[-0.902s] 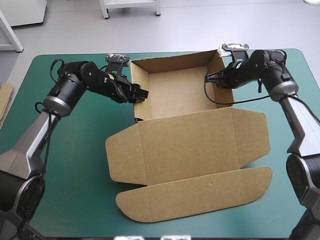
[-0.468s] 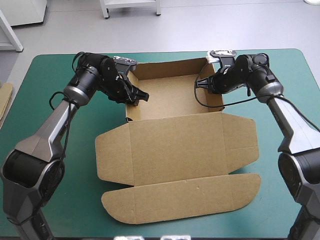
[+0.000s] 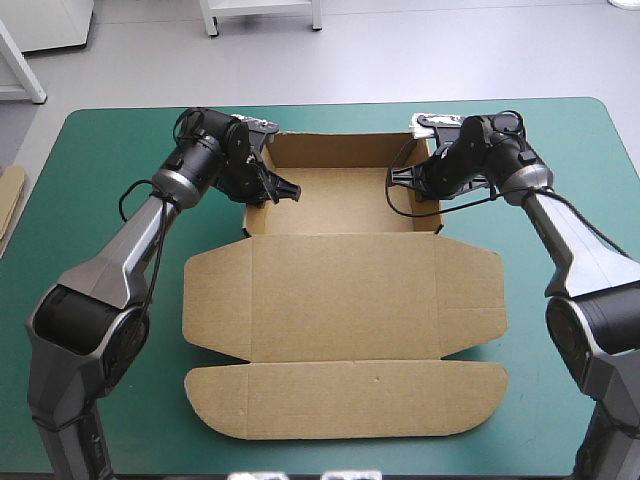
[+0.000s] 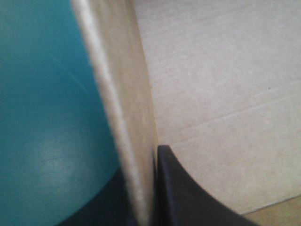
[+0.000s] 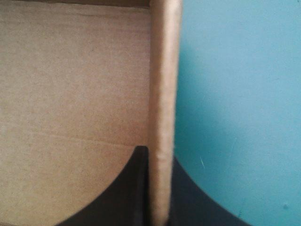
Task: Fold the box
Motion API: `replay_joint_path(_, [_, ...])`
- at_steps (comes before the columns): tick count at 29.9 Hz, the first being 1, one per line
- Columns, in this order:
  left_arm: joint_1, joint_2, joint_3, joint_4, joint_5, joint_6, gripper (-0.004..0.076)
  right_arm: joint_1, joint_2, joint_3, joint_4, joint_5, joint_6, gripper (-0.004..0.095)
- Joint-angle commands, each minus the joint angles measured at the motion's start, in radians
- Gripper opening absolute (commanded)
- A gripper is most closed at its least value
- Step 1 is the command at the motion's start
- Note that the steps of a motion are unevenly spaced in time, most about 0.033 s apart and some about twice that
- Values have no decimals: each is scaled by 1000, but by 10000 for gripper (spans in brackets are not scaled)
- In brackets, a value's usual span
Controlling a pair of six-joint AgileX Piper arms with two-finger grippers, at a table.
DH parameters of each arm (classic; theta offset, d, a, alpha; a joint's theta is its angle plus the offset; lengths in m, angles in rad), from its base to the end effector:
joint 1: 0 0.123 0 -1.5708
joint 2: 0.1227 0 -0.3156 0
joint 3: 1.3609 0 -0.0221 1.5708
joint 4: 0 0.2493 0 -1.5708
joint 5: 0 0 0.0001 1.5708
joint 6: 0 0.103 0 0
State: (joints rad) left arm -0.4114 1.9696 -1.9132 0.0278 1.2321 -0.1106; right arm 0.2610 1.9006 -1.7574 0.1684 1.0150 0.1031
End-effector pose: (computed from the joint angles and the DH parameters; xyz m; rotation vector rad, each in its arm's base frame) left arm 0.4070 -0.1746 0.3304 0.4219 2.7437 -0.0964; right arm 0.4189 0.1271 0.3257 -0.1402 2.6565 0.3401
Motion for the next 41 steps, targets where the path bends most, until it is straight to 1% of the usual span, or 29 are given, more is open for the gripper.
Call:
replay_joint_path(1, [-6,-15,-31,-2,52,48,-8,5,-51,-28,-37,-33,-37,-11])
replay_joint_path(4, [-7,15,-31,-4,43,48,-8,16,-51,-28,-86,-33,-25,-9])
replay_joint_path(9, [-7,44,-31,-4,13,48,-8,16,-22,-28,-70,-27,-23,-9])
replay_joint_path(17, [-7,68,-29,15,-6,48,-9,16,36,-28,-72,-13,-23,-7])
replay_joint_path(25, [-7,103,-27,6,-2,48,-8,16,64,-28,-78,-4,-26,-7])
replay_joint_path(34, [-7,101,-29,13,-31,48,-8,16,63,-30,-82,-10,-34,-5])
replay_joint_path(36, [-7,96,-29,13,-46,48,4,16,61,-32,-93,-10,-34,18])
replay_joint_path(38, [-7,87,-29,13,-57,48,53,16,57,-34,-109,-12,-34,100])
replay_joint_path(39, [-7,83,-29,13,-61,48,90,16,52,-39,-111,-12,-34,161])
replay_joint_path(41, [-7,73,-29,15,-63,48,193,16,38,-41,-111,-14,-34,292])
